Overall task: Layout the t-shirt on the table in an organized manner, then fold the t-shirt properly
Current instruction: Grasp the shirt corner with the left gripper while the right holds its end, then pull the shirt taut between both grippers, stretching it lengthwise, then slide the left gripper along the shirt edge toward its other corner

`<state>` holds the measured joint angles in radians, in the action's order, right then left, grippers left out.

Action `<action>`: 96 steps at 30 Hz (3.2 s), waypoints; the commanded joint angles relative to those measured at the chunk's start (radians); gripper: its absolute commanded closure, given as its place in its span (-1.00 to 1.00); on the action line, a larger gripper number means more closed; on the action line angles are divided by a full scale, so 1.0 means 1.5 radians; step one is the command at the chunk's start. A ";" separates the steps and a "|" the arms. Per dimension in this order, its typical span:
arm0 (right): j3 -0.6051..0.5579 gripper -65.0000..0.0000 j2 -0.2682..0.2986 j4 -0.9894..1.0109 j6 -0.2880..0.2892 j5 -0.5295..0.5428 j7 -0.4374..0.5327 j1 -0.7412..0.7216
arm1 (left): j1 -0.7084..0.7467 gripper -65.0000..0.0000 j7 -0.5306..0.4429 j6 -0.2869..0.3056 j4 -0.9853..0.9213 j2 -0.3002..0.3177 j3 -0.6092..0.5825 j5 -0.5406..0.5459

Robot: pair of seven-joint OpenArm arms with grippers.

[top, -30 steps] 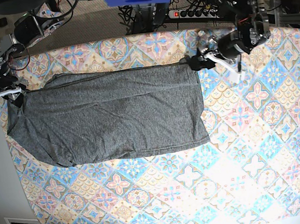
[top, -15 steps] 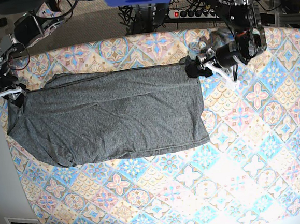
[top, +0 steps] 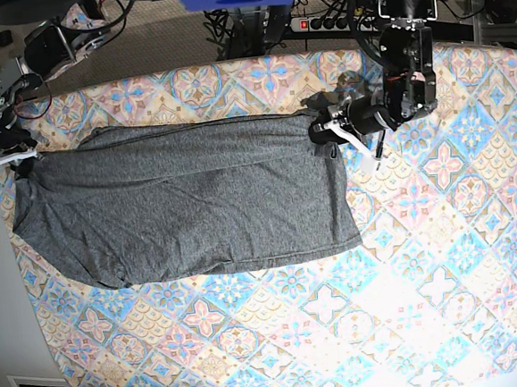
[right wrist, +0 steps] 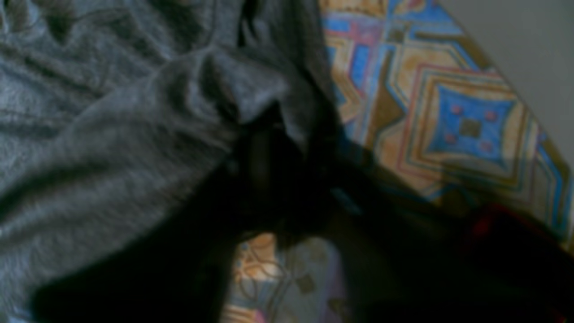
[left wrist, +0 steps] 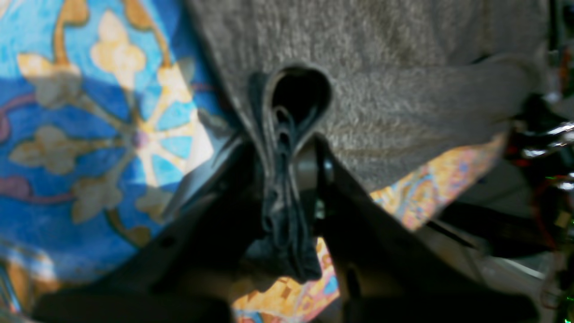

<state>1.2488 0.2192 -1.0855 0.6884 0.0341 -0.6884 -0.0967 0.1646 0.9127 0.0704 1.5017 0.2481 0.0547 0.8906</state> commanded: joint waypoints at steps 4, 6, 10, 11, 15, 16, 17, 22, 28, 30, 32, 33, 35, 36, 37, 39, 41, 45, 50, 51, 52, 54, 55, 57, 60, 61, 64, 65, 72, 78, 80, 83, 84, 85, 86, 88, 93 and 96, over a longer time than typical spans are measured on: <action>-0.002 1.00 0.005 -0.001 0.007 -0.014 -0.033 0.000 | 0.010 1.00 0.044 -0.011 -0.043 0.004 -0.015 -0.047; -0.002 1.00 0.005 -0.001 0.007 -0.021 -0.033 0.013 | 0.031 1.00 0.044 -0.011 -0.041 0.004 -0.013 -0.046; -0.002 1.00 0.004 -0.006 0.007 -0.027 -0.037 0.027 | 0.061 1.00 0.043 -0.011 -0.040 0.016 -0.012 -0.045; -0.002 1.00 0.004 -0.006 0.007 -0.027 -0.047 0.035 | 0.067 1.00 0.043 -0.011 -0.040 0.018 -0.012 -0.044; -0.002 1.00 0.004 -0.007 0.007 -0.027 -0.086 0.054 | 0.109 1.00 0.038 -0.010 0.010 0.026 -0.003 -0.045; -0.002 1.00 0.004 -0.007 0.007 -0.027 -0.084 0.054 | 0.123 1.00 0.039 -0.010 0.033 0.034 0.009 -0.045; -0.002 1.00 0.004 -0.007 0.007 -0.027 -0.084 0.054 | 0.136 1.00 0.041 -0.010 0.053 0.035 0.019 -0.045; -0.002 1.00 0.004 -0.008 0.007 -0.027 -0.088 0.066 | 0.169 1.00 0.043 -0.010 0.103 0.040 0.048 -0.045; 0.002 1.00 0.003 -0.066 0.007 -0.026 -0.088 0.091 | 0.190 1.00 0.043 -0.010 0.105 0.041 0.077 -0.045; 0.002 1.00 0.003 -0.088 0.007 -0.025 -0.088 0.109 | 0.193 1.00 0.044 -0.010 0.105 0.042 0.081 -0.045; 0.003 1.00 0.002 -0.113 0.007 -0.024 -0.088 0.117 | 0.195 1.00 0.044 -0.010 0.105 0.055 0.081 -0.044; 0.003 1.00 0.002 -0.123 0.007 -0.024 -0.088 0.122 | 0.195 1.00 0.044 -0.010 0.105 0.062 0.080 -0.044; 0.012 1.00 0.001 -0.140 0.007 -0.023 -0.089 0.134 | 0.201 1.00 0.044 -0.010 0.105 0.066 0.081 -0.044; 0.027 1.00 0.001 -0.144 0.007 -0.023 -0.089 0.135 | 0.204 1.00 0.044 -0.010 0.105 0.070 0.084 -0.044; 0.044 1.00 0.001 -0.146 0.007 -0.023 -0.089 0.135 | 0.204 1.00 0.044 -0.010 0.105 0.072 0.094 -0.044; 0.064 1.00 0.001 -0.144 0.007 -0.024 -0.090 0.135 | 0.205 1.00 0.044 -0.010 0.105 0.073 0.110 -0.045; 0.061 1.00 0.001 -0.143 0.007 -0.025 -0.090 0.135 | 0.205 1.00 0.044 -0.010 0.105 0.078 0.112 -0.045; 0.061 1.00 0.001 -0.145 0.007 -0.025 -0.090 0.135 | 0.205 1.00 0.044 -0.010 0.105 0.087 0.113 -0.045; 0.060 1.00 0.001 -0.145 0.007 -0.026 -0.132 0.129 | 0.205 1.00 0.061 -0.010 0.105 0.087 0.111 -0.050; 0.059 1.00 0.001 -0.145 0.007 -0.026 -0.137 0.129 | 0.201 1.00 0.086 -0.010 0.105 0.087 0.111 -0.050; 0.059 1.00 0.001 -0.145 0.007 -0.026 -0.139 0.129 | 0.197 1.00 0.111 -0.010 0.106 0.087 0.113 -0.050; 0.059 0.97 0.001 -0.147 0.007 -0.026 -0.139 0.129 | 0.186 1.00 0.133 -0.010 0.107 0.086 0.113 -0.049; 0.059 0.85 0.001 -0.147 0.007 -0.026 -0.139 0.129 | 0.183 1.00 0.132 -0.012 0.112 0.086 0.113 -0.050; 0.059 0.60 0.001 -0.147 0.007 -0.027 -0.139 0.129 | 0.184 1.00 0.132 -0.015 0.128 0.085 0.113 -0.050; 0.059 0.31 0.001 -0.147 0.007 -0.027 -0.139 0.129 | 0.182 1.00 0.131 -0.016 0.157 0.085 0.114 -0.050; 0.059 0.25 0.001 -0.147 0.007 -0.027 -0.139 0.129 | 0.180 1.00 0.131 -0.016 0.162 0.085 0.114 -0.050; 0.059 0.14 0.001 -0.147 0.007 -0.027 -0.139 0.129 | 0.176 1.00 0.131 -0.017 0.166 0.085 0.114 -0.050; 0.059 0.13 0.001 -0.147 0.007 -0.027 -0.139 0.128 | 0.169 1.00 0.131 -0.017 0.166 0.085 0.114 -0.050; 0.051 0.12 0.001 -0.147 0.007 -0.027 -0.139 0.128 | 0.159 1.00 0.132 -0.083 0.186 0.085 0.111 -0.051; 0.014 0.11 0.001 -0.156 0.007 -0.027 -0.139 0.128 | 0.159 1.00 0.137 -0.141 0.251 0.084 0.110 -0.049; 0.012 0.10 0.001 -0.176 0.007 -0.027 -0.139 0.128 | 0.159 1.00 0.137 -0.144 0.253 0.084 0.110 -0.048; 0.012 0.10 0.001 -0.185 0.007 -0.026 -0.139 0.115 | 0.160 1.00 0.137 -0.144 0.253 0.083 0.108 -0.046; 0.012 0.10 0.001 -0.186 0.007 -0.026 -0.139 0.110 | 0.161 1.00 0.137 -0.144 0.253 0.078 0.107 -0.046; 0.012 0.10 0.001 -0.186 0.007 -0.026 -0.139 0.109 | 0.162 1.00 0.137 -0.145 0.253 0.068 0.106 -0.046; 0.012 0.10 0.001 -0.186 0.007 -0.026 -0.139 0.108 | 0.162 1.00 0.137 -0.145 0.253 0.061 0.108 -0.049; 0.012 0.10 0.001 -0.186 0.007 -0.026 -0.139 0.107 | 0.162 1.00 0.137 -0.149 0.252 0.042 0.109 -0.050; 0.012 0.10 0.001 -0.186 0.007 -0.026 -0.165 0.106 | 0.159 1.00 0.146 -0.290 0.250 0.007 0.107 -0.047; 0.011 0.10 0.001 -0.186 0.007 -0.027 -0.167 0.106 | 0.131 1.00 0.217 -0.323 0.250 0.007 0.107 -0.046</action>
<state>1.2636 0.1993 -1.3468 0.7033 -0.0048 -0.9356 0.0662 0.3737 1.2507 -0.4179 1.8610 0.2512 0.2123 0.8017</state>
